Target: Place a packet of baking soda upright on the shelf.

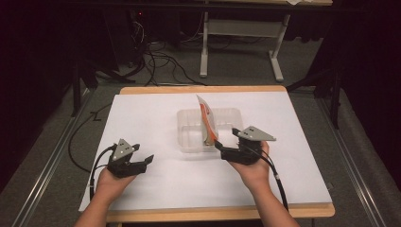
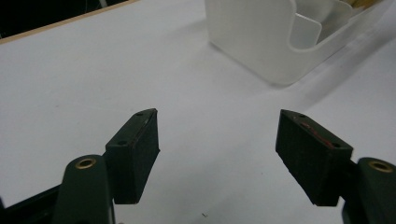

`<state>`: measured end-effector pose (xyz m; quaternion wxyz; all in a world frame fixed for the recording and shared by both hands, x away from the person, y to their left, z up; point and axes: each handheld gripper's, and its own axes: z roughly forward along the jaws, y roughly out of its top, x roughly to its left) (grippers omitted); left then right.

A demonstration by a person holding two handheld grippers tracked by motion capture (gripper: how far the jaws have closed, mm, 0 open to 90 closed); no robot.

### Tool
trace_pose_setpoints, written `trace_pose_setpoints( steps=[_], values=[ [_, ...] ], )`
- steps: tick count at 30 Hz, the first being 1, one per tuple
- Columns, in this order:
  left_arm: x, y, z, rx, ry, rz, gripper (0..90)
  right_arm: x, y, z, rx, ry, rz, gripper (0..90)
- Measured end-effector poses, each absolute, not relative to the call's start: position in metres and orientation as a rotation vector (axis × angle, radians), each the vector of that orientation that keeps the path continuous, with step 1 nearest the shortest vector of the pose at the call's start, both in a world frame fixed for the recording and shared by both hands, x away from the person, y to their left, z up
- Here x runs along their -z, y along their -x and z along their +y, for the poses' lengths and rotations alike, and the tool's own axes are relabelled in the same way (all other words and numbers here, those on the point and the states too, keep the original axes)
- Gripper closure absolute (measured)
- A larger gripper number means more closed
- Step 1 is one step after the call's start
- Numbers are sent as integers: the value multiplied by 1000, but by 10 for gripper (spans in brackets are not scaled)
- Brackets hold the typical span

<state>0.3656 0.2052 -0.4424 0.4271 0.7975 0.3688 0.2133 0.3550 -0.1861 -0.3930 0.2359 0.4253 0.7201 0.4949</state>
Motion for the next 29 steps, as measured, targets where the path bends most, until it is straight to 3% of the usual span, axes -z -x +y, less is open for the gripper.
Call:
trace_pose_setpoints(
  steps=[8, 17, 29],
  values=[
    [442, -365, 207, -539, -1984, 939, 306, 396, -326, -267, -1274, -1230, 1891, 251],
    [445, -369, 207, -541, -2000, 951, 307, 429, -303, -351, -1138, -1394, 1751, 325],
    [444, -368, 207, -539, -1998, 955, 306, 445, -316, -355, -1043, -1429, 1762, 350]
  ],
)
